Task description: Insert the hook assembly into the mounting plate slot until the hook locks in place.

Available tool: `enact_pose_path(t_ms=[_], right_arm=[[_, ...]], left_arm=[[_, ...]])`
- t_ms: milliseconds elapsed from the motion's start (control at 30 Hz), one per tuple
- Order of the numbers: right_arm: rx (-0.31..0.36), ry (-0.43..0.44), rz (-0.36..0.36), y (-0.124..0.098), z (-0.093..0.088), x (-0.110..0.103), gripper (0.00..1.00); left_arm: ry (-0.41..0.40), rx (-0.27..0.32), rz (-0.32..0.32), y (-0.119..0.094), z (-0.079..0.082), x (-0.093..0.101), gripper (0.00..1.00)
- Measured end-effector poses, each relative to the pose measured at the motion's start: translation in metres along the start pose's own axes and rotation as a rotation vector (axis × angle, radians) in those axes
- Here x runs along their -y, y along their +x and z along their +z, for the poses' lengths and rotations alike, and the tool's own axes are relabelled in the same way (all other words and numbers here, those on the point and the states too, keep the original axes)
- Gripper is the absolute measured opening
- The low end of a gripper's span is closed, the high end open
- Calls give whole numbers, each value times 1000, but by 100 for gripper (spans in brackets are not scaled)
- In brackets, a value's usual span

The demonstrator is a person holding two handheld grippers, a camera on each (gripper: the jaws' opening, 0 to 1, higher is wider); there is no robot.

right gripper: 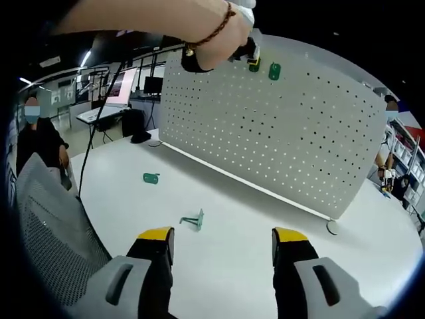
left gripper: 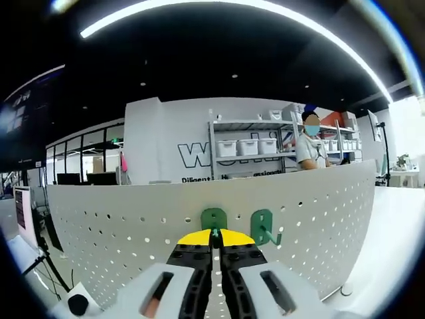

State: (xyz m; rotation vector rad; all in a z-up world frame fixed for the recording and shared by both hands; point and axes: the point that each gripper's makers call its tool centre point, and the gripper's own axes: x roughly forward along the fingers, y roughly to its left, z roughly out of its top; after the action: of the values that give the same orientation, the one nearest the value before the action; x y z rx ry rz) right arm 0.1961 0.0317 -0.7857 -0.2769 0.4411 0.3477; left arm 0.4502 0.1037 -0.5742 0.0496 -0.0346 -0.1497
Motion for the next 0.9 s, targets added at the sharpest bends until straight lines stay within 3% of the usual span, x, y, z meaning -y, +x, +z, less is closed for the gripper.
enact_pose_path(t_ms=[500,667,767,900], right_arm=[[-1,7,4,1,-1,0,56],[-1,8,-3,0,-1,2,56],[-1,6,-9,0,-1,3,56],[-7,9,-14,0,-2,4,56]], left_arm=[[-17,-13,16,3,-7,0,1],[10,-13,6,2,-8,0,2],[-31,-19,-11,2,-8,-1,2],[-28,-44,-39,2,-7,-1,4]])
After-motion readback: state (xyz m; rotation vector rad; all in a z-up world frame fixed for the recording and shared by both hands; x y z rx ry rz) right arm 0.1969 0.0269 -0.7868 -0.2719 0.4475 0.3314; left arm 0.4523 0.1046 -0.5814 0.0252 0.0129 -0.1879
